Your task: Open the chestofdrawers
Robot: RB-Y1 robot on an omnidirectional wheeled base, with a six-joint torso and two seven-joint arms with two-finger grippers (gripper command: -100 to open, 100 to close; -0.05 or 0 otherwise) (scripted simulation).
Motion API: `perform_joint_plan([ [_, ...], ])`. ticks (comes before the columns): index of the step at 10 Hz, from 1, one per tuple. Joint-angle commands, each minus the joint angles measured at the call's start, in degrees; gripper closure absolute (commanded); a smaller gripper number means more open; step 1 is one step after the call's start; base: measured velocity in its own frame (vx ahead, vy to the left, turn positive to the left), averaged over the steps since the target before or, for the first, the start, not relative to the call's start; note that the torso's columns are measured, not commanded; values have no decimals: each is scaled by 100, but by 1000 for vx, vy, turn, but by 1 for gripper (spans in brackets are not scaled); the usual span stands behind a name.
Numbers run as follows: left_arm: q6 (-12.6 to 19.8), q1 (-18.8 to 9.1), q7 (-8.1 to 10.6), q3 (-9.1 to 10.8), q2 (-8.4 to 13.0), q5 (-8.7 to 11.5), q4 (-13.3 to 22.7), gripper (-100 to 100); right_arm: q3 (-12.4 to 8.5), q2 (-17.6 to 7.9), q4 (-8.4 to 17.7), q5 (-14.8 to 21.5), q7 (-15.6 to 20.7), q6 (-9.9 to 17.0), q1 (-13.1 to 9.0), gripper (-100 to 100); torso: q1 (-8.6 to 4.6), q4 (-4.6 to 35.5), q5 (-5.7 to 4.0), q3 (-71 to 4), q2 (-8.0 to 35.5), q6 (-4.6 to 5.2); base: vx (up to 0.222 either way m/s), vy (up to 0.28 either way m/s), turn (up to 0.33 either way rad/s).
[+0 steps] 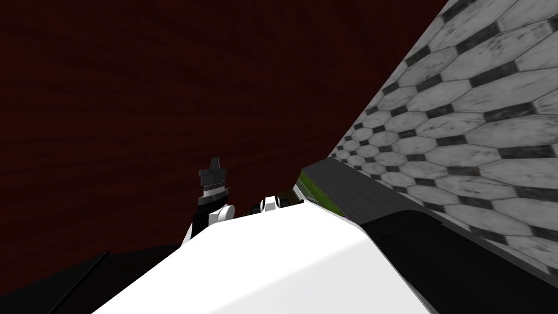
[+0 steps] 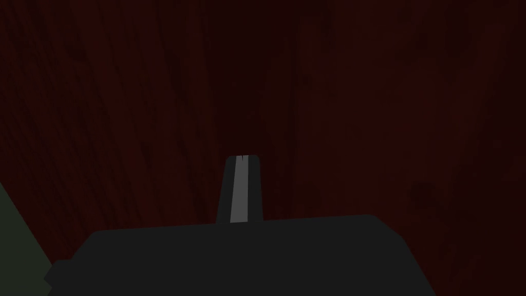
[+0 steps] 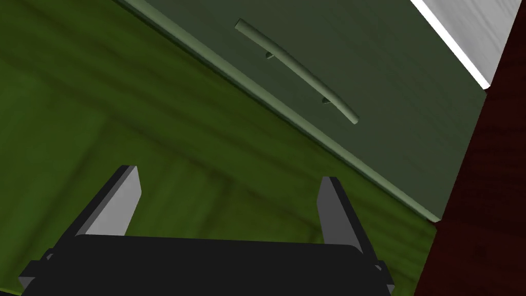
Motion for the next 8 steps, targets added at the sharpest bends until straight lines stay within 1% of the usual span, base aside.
perform_joint_plan([
  [1, -6, 6, 0, -14, 4, -4, 1, 0, 33, -21, 448, 269, -31, 370, -96, -100, -4, -2, -2, -4, -6, 5, 21, 14, 207],
  [2, -8, 6, 0, -22, 5, -7, 1, 0, 33, -21, 558, 269, -31, 426, -96, -100, -13, -3, -4, -2, -8, 1, 25, 15, 145],
  [3, -12, 10, 1, -45, 12, -14, 2, 0, 33, -21, 606, 269, -31, 426, -96, -100, -9, -1, -3, -1, -4, -1, 12, 7, 14],
  [4, -17, 16, 1, -60, 16, -19, 4, 0, 66, -32, 896, 480, -22, 686, -153, -100, -5, -1, -3, -4, -6, 4, 22, 23, 218],
  [5, -19, 17, 1, -67, 17, -21, 4, 0, 66, -32, 955, 480, -22, 748, -153, -100, -8, -3, -3, -1, -6, 2, 29, 19, 136],
  [6, -23, 20, 2, -87, 23, -28, 5, 0, 97, -46, 1174, 680, -13, 944, -209, -100, -9, -1, -2, 1, -1, 1, 31, 2, 204],
  [7, -25, 25, 2, -120, 32, -38, 10, 0, 97, -46, 1290, 680, -13, 1055, -209, -100, 8, 3, 1, -2, -2, -13, 19, 1, 142],
  [8, -26, 26, 2, -124, 32, -39, 10, 0, 126, -63, 1476, 868, -4, 1248, -262, -100, 1, 0, 1, 3, 2, 2, 29, 27, 212],
])
